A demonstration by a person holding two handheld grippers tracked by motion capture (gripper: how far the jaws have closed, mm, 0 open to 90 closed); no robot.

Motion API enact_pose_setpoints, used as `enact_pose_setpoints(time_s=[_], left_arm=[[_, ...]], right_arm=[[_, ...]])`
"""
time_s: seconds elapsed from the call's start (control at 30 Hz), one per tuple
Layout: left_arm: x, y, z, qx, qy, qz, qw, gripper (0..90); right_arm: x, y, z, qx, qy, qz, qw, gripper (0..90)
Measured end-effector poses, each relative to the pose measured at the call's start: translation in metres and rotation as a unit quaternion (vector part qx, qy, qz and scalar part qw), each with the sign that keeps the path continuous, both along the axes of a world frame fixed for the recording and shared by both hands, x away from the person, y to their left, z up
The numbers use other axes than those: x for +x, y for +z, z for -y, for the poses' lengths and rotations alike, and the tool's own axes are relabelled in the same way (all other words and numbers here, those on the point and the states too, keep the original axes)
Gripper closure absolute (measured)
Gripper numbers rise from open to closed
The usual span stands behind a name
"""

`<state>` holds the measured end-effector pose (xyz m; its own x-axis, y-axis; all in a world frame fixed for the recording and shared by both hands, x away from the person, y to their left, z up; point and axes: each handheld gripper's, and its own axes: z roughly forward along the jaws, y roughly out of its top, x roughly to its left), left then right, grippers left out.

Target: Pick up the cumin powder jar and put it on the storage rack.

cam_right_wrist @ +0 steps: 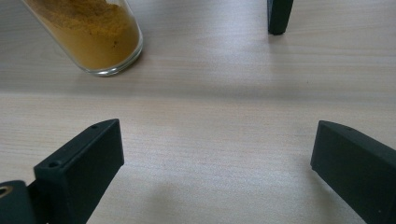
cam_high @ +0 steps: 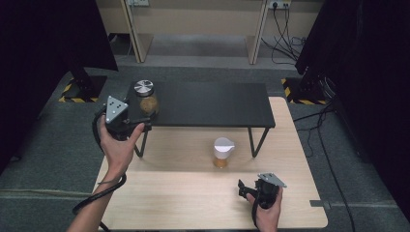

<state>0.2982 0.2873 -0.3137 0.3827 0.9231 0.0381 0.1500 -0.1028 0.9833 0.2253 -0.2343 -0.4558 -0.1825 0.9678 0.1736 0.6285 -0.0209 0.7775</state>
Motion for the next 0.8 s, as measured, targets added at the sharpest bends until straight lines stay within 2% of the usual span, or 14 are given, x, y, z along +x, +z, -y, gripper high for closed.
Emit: enact_pose_setpoints(time_s=[0.5,0.8], left_arm=[[-0.025,-0.015,-0.002,0.013,0.001,0.018,0.9998,0.4],[-0.039,-0.031,-0.001,0.015,-0.006,0.024,0.9996,0.8]], right_arm=[[0.000,0.000,0.000,0.000,0.000,0.000,1.0000,2.6],[0.000,0.000,0.000,-0.001,0.000,-0.001,1.0000,2.6]])
